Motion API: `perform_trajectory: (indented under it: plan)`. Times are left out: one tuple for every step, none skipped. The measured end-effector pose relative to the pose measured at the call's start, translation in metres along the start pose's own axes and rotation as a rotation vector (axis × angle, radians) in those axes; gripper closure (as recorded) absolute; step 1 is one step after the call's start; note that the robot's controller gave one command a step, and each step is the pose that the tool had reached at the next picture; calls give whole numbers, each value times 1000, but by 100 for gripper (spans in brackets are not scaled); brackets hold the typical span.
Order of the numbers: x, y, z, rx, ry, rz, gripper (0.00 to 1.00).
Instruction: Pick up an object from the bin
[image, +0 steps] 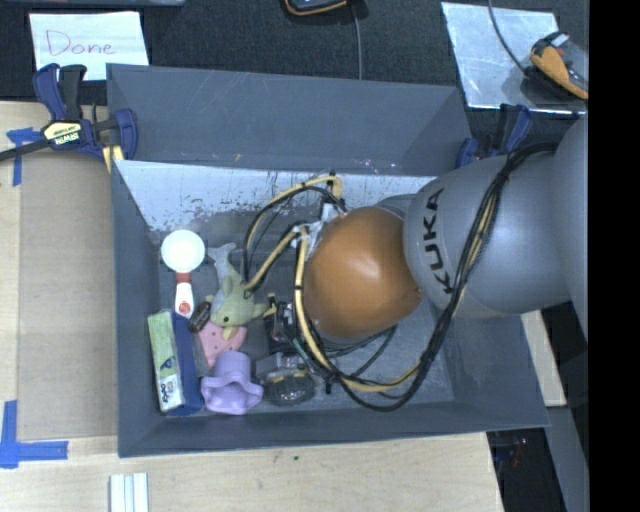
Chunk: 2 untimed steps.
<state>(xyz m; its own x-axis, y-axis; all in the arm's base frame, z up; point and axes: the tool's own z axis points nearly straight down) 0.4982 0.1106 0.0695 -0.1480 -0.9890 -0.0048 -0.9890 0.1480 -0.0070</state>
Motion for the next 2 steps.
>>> perform_trajectory:
  plan:
    - [0, 0, 0, 0, 0, 1, 100]
    - [0, 3, -17, -9, 2, 1, 100]
